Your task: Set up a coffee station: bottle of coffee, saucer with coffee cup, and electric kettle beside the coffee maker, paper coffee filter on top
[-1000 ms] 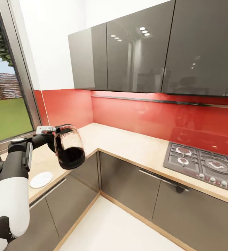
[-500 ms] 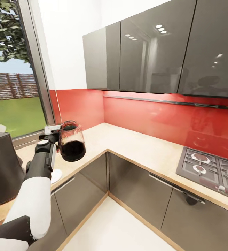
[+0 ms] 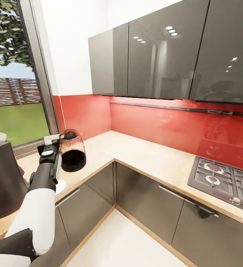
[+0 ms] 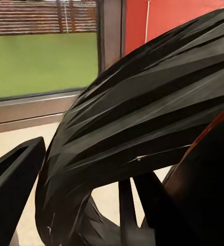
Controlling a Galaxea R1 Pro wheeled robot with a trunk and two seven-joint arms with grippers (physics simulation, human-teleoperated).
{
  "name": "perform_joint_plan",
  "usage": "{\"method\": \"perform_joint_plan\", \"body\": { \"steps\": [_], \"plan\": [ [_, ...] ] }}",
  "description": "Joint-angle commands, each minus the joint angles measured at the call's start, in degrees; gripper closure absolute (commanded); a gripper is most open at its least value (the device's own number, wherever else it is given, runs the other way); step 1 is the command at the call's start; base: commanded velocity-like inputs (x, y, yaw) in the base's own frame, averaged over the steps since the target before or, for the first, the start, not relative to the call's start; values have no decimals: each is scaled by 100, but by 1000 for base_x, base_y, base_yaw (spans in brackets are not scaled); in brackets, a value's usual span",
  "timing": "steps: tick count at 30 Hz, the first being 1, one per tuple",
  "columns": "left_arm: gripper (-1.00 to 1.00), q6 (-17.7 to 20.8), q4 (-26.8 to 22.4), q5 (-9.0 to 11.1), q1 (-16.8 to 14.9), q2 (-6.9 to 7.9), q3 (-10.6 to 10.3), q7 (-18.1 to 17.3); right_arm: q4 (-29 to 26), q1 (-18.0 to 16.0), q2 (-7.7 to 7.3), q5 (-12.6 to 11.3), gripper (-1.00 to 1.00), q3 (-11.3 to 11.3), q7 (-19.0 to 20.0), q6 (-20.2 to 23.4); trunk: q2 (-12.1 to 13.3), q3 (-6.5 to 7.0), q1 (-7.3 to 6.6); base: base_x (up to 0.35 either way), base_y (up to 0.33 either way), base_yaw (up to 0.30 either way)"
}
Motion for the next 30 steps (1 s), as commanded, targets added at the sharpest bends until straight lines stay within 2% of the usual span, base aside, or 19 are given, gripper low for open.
{"method": "perform_joint_plan", "body": {
  "steps": [1, 6, 19, 25, 30],
  "plan": [
    [100, 22, -7, -59, -3, -5, 6, -3, 7, -2, -3, -61, -100, 42, 19, -21, -5, -2, 2, 0, 0, 0],
    [100, 12, -9, -74, -4, 0, 5, 5, 7, -2, -3, -63, -100, 42, 19, -21, -5, -2, 2, 0, 0, 126],
    [100, 3, -7, -82, 5, -5, 5, -3, 7, -2, -3, -58, -100, 47, 19, -21, -5, -2, 2, 0, 0, 273],
    [100, 3, -7, -75, 106, -10, -19, -3, 7, -2, -3, -56, -100, 47, 19, -21, -5, -2, 2, 233, -9, 278],
    [100, -5, 0, -62, 136, -14, -213, -3, 7, -2, -3, -56, -100, 51, 18, -21, -5, -2, 2, 297, -164, 113]
  ]
}}
